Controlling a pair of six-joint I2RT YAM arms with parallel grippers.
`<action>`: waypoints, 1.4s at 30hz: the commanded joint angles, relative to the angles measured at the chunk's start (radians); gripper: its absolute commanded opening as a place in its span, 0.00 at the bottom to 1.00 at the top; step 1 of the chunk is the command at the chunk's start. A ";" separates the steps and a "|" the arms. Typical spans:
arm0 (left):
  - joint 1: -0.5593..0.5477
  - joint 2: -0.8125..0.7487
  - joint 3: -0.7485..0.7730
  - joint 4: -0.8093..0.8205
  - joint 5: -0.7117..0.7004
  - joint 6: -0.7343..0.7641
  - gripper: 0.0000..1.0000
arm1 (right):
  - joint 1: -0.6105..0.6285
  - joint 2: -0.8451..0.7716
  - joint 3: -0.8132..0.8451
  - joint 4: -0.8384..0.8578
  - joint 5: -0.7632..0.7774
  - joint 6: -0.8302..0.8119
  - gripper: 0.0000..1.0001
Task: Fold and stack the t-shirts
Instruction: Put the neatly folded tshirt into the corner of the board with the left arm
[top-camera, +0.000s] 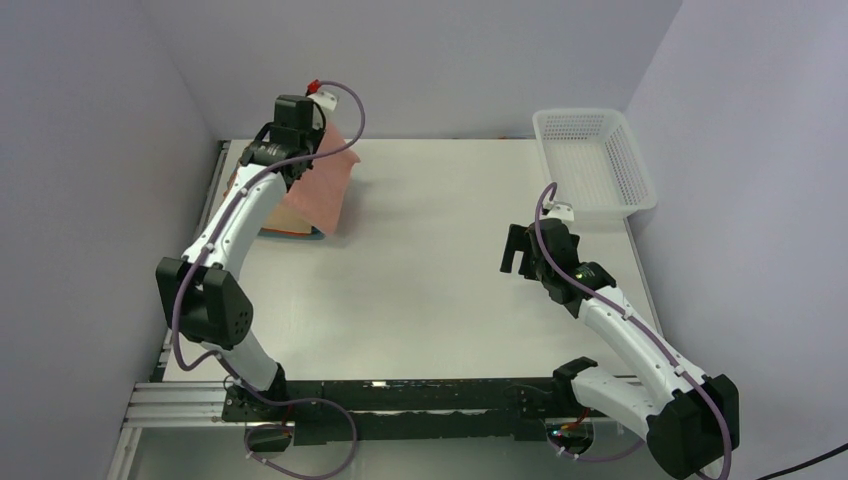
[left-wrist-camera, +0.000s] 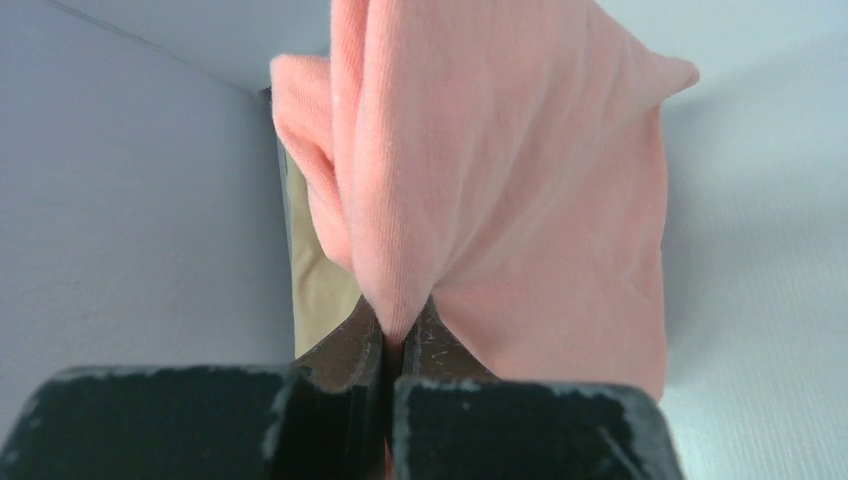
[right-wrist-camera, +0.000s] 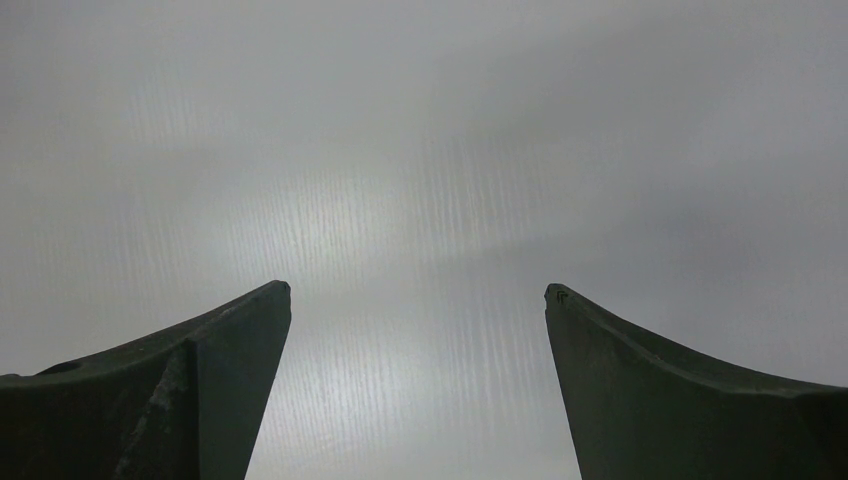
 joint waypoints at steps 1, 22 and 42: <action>0.019 -0.064 0.111 -0.045 0.069 -0.025 0.00 | -0.004 -0.007 0.010 0.024 0.034 -0.006 1.00; 0.266 0.104 0.191 -0.127 0.348 -0.041 0.00 | -0.007 0.000 0.018 0.002 0.064 0.009 1.00; 0.465 0.387 0.315 -0.034 0.376 -0.011 0.00 | -0.007 0.014 0.076 -0.082 0.128 0.042 1.00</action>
